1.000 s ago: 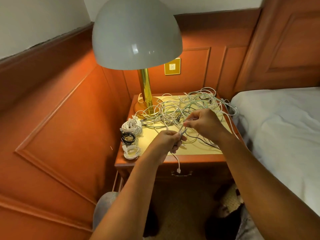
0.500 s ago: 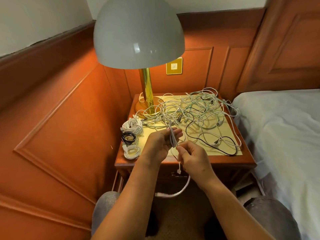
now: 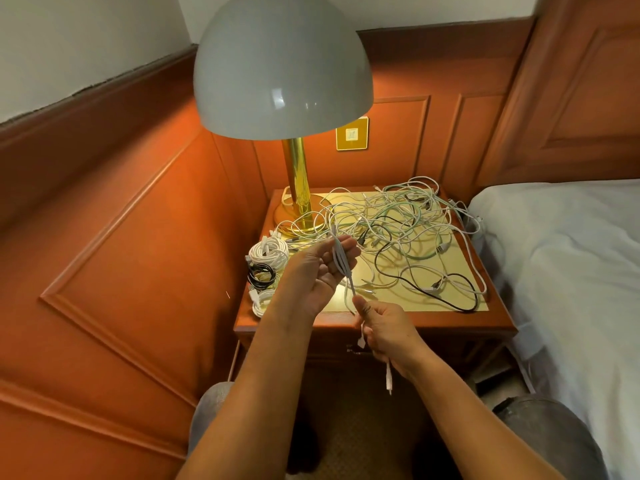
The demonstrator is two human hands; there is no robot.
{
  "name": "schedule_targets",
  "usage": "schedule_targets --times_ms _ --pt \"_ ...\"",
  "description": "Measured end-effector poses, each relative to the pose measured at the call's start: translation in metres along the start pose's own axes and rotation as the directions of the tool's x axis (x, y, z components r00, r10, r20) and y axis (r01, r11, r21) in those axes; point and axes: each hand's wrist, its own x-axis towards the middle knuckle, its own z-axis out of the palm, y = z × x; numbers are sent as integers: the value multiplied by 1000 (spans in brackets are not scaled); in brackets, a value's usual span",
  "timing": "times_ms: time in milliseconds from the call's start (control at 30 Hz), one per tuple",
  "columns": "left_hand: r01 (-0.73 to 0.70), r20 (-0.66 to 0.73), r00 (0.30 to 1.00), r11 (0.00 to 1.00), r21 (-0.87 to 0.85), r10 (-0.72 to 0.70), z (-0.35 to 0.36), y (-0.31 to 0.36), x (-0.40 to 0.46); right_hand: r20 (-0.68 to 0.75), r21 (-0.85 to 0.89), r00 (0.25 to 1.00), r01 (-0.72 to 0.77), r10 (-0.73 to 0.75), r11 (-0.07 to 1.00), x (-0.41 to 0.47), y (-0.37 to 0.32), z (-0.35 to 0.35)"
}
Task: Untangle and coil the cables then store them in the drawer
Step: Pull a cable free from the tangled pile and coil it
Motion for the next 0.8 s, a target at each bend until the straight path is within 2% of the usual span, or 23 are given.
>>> schedule_targets --times_ms 67,200,300,400,467,600,667,733,767,800 --pt "-5 23 1000 1000 23 5 0 3 -3 -18 -43 1000 -24 23 999 7 -1 -5" --pt "-3 122 992 1000 19 0 -4 4 -8 43 -80 999 36 -32 996 28 -9 -19" --pt "-50 198 980 980 192 11 -6 2 -11 30 -210 996 92 -87 973 44 -26 -31" --pt "-110 266 964 918 380 6 -6 -1 -15 -24 -472 986 133 -163 872 57 -53 -39" --pt "-164 281 959 843 512 16 -5 -3 -16 -23 -587 979 152 -205 795 61 -76 -44" --pt "-197 258 966 676 710 10 -5 -10 -11 162 -644 957 287 -240 709 54 -124 -49" --pt "-172 201 979 625 762 25 -5 -14 -5 223 -706 935 351 -277 616 45 -138 -44" --pt "-160 147 986 639 752 73 -6 -18 1 219 -804 912 370 -347 466 37 -138 -34" --pt "-161 126 987 670 725 101 -6 -19 3 197 -828 903 362 -383 428 32 -132 -29" --pt "-162 105 987 711 684 123 -7 -19 5 155 -829 896 348 -417 439 28 -122 -23"
